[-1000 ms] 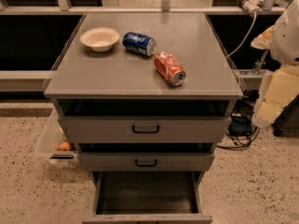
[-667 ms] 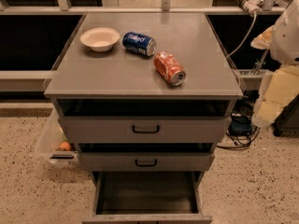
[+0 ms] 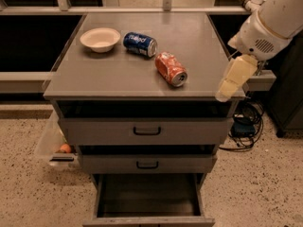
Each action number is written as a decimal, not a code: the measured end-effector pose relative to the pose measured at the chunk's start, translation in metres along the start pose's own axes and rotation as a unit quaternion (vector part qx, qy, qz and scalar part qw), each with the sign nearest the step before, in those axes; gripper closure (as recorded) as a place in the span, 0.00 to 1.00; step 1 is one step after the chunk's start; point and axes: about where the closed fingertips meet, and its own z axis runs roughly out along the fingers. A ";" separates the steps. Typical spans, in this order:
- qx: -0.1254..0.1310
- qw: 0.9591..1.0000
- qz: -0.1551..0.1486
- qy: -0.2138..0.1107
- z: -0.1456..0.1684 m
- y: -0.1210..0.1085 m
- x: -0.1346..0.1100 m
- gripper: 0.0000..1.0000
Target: Place coke can into bottom drawer
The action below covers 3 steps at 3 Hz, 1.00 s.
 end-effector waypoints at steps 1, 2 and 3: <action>0.001 1.000 -0.001 0.000 -0.002 0.001 -0.001 0.00; 0.005 0.999 0.027 -0.023 0.010 -0.006 -0.003 0.00; -0.022 0.997 0.058 -0.045 0.055 -0.024 -0.021 0.00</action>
Offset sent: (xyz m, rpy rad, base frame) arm 0.0279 0.0032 -0.0202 0.1541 -0.0193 -0.1256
